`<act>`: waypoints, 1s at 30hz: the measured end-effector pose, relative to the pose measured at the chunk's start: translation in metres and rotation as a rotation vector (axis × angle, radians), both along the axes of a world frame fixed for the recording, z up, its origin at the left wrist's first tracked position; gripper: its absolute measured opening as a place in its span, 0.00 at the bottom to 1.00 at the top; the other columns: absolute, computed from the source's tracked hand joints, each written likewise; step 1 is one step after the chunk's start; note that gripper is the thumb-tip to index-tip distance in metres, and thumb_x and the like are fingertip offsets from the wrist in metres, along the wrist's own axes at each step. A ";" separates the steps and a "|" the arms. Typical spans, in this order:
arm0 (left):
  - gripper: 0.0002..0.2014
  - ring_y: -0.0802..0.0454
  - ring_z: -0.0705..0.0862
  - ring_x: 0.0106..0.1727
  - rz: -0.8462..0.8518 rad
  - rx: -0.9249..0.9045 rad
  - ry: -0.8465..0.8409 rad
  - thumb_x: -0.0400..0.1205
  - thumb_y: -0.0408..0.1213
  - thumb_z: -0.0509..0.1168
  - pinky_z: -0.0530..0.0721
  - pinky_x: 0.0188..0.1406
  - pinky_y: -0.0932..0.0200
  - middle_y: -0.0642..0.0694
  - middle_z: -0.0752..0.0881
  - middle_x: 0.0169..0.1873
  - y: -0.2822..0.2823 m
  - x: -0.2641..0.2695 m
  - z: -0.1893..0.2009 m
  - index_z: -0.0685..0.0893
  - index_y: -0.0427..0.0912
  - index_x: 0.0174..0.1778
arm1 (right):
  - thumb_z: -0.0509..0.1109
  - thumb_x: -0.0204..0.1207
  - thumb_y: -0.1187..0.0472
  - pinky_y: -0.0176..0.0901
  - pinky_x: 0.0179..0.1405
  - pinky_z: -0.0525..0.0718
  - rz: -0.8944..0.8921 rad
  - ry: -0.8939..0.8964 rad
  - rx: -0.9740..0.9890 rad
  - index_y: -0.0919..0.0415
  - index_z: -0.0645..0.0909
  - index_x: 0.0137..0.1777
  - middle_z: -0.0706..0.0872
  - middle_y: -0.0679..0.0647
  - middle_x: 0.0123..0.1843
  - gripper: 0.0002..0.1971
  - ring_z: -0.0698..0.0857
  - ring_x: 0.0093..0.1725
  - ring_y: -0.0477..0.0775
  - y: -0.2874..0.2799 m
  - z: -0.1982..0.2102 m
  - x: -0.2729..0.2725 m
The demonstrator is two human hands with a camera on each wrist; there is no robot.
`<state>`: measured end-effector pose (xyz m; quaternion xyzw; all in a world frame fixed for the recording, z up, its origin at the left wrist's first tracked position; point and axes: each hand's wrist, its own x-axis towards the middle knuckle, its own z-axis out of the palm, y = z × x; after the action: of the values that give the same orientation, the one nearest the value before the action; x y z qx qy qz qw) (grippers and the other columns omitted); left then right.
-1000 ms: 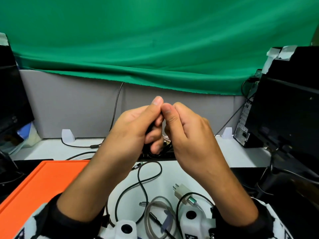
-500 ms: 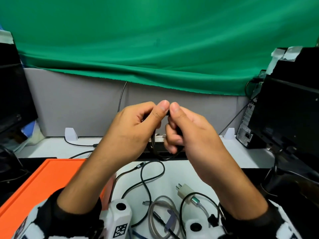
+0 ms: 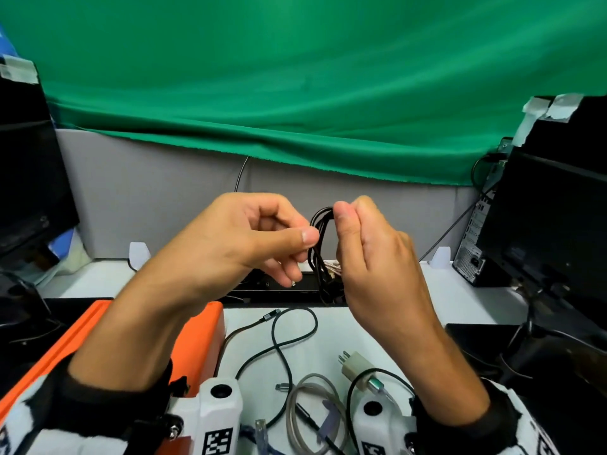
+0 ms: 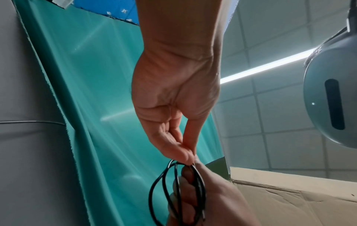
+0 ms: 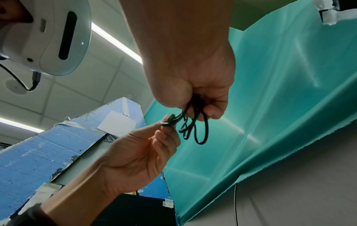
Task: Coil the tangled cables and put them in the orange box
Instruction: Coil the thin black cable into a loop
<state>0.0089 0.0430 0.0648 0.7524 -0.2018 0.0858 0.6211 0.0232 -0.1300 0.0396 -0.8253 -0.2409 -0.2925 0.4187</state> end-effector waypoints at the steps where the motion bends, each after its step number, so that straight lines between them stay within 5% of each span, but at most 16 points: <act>1: 0.05 0.49 0.87 0.29 0.017 -0.021 -0.008 0.72 0.37 0.76 0.88 0.30 0.60 0.43 0.87 0.29 -0.002 0.001 -0.001 0.88 0.40 0.37 | 0.52 0.89 0.45 0.49 0.30 0.70 0.010 0.010 0.013 0.50 0.62 0.36 0.73 0.51 0.25 0.19 0.73 0.30 0.55 -0.001 0.001 0.001; 4: 0.14 0.54 0.89 0.41 0.094 -0.006 -0.093 0.72 0.44 0.82 0.88 0.41 0.60 0.50 0.90 0.41 -0.007 0.007 -0.008 0.87 0.46 0.47 | 0.52 0.91 0.45 0.51 0.31 0.73 0.123 0.103 0.112 0.54 0.67 0.36 0.75 0.50 0.28 0.22 0.74 0.29 0.51 -0.006 0.005 0.004; 6: 0.18 0.55 0.90 0.51 0.102 0.046 -0.097 0.73 0.47 0.80 0.87 0.49 0.61 0.49 0.91 0.51 -0.012 0.008 -0.009 0.86 0.48 0.56 | 0.53 0.90 0.43 0.53 0.32 0.75 0.202 0.145 0.162 0.54 0.67 0.35 0.74 0.47 0.28 0.23 0.76 0.30 0.57 -0.010 0.006 0.006; 8: 0.14 0.53 0.89 0.48 0.021 0.069 -0.046 0.78 0.44 0.77 0.85 0.49 0.63 0.41 0.92 0.48 -0.016 0.005 -0.009 0.88 0.42 0.56 | 0.53 0.89 0.44 0.59 0.31 0.77 0.226 0.134 0.146 0.54 0.67 0.36 0.73 0.48 0.28 0.21 0.78 0.32 0.65 -0.012 0.008 0.004; 10: 0.08 0.49 0.85 0.40 0.021 0.095 -0.052 0.80 0.43 0.74 0.83 0.46 0.52 0.39 0.89 0.39 -0.020 0.004 -0.010 0.87 0.42 0.48 | 0.53 0.91 0.46 0.57 0.32 0.80 0.210 0.111 0.083 0.51 0.66 0.36 0.74 0.47 0.29 0.20 0.80 0.31 0.58 -0.012 0.008 0.001; 13: 0.07 0.45 0.81 0.34 0.168 0.148 -0.139 0.80 0.47 0.70 0.81 0.39 0.42 0.51 0.83 0.30 -0.024 0.006 -0.014 0.82 0.50 0.41 | 0.54 0.91 0.49 0.35 0.34 0.74 0.169 0.031 -0.015 0.47 0.66 0.35 0.75 0.46 0.34 0.19 0.79 0.36 0.48 -0.014 0.009 0.001; 17: 0.09 0.55 0.74 0.27 0.526 0.350 -0.352 0.84 0.43 0.69 0.72 0.29 0.56 0.52 0.81 0.26 -0.036 0.005 -0.022 0.75 0.50 0.41 | 0.55 0.90 0.49 0.33 0.35 0.70 0.113 0.013 -0.085 0.48 0.64 0.34 0.71 0.45 0.31 0.20 0.75 0.35 0.44 -0.013 0.008 0.002; 23: 0.09 0.58 0.78 0.31 0.706 0.420 -0.389 0.82 0.39 0.67 0.72 0.30 0.54 0.53 0.82 0.29 -0.046 0.003 -0.025 0.71 0.51 0.44 | 0.53 0.88 0.43 0.57 0.34 0.80 0.153 0.136 -0.102 0.54 0.68 0.35 0.75 0.50 0.28 0.22 0.77 0.30 0.52 -0.009 0.008 -0.001; 27: 0.05 0.62 0.77 0.30 0.736 0.377 -0.430 0.81 0.37 0.66 0.72 0.29 0.62 0.55 0.81 0.29 -0.047 0.002 -0.026 0.74 0.48 0.46 | 0.55 0.88 0.43 0.54 0.32 0.79 0.194 0.163 -0.098 0.49 0.67 0.32 0.78 0.47 0.27 0.22 0.80 0.28 0.53 -0.008 0.010 -0.003; 30: 0.08 0.52 0.78 0.43 0.794 0.439 -0.442 0.79 0.39 0.61 0.73 0.38 0.56 0.51 0.81 0.47 -0.046 0.006 -0.030 0.78 0.47 0.53 | 0.56 0.88 0.43 0.49 0.31 0.77 0.216 0.146 -0.086 0.50 0.66 0.32 0.78 0.47 0.27 0.22 0.80 0.28 0.54 -0.009 0.010 -0.003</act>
<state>0.0152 -0.0029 0.0352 0.8478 -0.0401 0.4283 0.3101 0.0200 -0.1390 0.0496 -0.8308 -0.3096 -0.1741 0.4284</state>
